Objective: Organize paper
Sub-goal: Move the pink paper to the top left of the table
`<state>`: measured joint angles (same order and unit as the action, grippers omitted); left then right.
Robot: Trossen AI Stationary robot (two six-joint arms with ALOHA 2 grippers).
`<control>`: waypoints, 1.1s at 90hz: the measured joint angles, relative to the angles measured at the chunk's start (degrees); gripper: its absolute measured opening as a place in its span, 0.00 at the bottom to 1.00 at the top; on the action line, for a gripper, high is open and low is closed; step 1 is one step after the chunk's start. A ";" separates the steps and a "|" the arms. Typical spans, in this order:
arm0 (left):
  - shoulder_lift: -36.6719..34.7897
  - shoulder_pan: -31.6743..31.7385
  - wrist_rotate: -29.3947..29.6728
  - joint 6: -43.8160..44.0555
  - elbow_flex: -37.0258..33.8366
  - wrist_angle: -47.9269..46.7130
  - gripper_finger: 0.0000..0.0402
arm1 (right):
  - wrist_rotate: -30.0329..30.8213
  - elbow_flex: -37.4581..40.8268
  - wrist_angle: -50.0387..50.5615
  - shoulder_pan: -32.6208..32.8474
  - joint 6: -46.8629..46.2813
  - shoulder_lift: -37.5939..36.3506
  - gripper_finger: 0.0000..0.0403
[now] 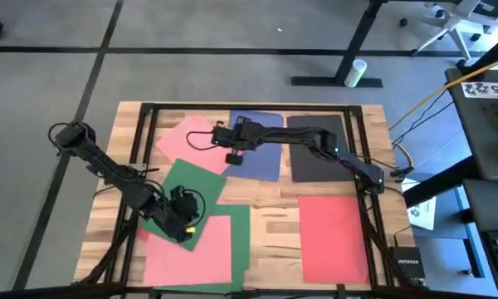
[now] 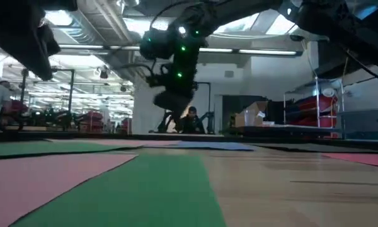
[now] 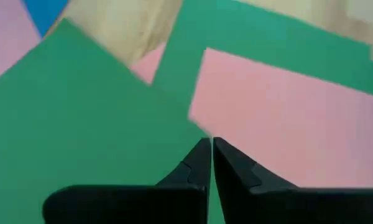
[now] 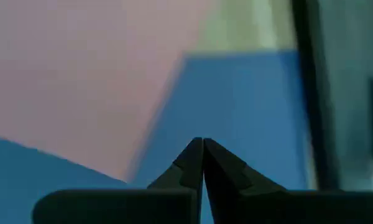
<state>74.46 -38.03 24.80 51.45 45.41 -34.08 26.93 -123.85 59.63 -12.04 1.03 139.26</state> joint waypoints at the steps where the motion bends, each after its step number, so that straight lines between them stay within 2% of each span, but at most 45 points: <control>1: 0.00 -0.01 -0.02 0.45 0.00 -0.28 0.00 | 0.03 0.07 0.42 -0.19 -0.26 0.00 0.00; 16: 0.00 -0.28 0.02 5.03 0.00 -3.86 0.00 | -4.79 3.16 1.77 -1.69 -2.05 0.00 0.00; 31: 0.00 -0.33 0.09 5.45 0.00 -4.41 0.00 | -10.85 5.84 0.78 -1.76 -2.16 0.09 0.00; 38: 0.00 -0.32 0.36 5.50 0.00 -4.42 0.00 | -14.24 5.93 -0.35 -1.43 -2.11 0.09 0.00; 50: 0.00 -0.34 1.16 5.64 0.00 -4.38 0.00 | -15.64 5.52 -2.45 -0.68 -1.99 0.09 0.00; 61: 0.00 -0.36 1.27 6.21 0.00 -4.38 0.00 | -21.27 5.03 -3.02 -0.52 -1.88 0.09 0.00; 79: 0.00 -1.04 1.61 6.36 0.00 -4.39 0.00 | -26.88 5.01 -3.20 -0.63 -1.72 0.09 0.00; 88: 0.00 -1.07 2.83 8.12 0.00 -5.52 0.00 | -27.20 5.01 -4.23 -0.62 -1.00 0.09 0.00; 99: 0.00 0.21 6.95 16.75 0.00 -13.44 0.00 | -21.47 5.01 -4.56 -0.56 -1.02 -0.15 0.00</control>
<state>74.46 -37.81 31.75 68.20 45.41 -47.51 5.47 -118.85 55.07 -12.60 0.01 139.11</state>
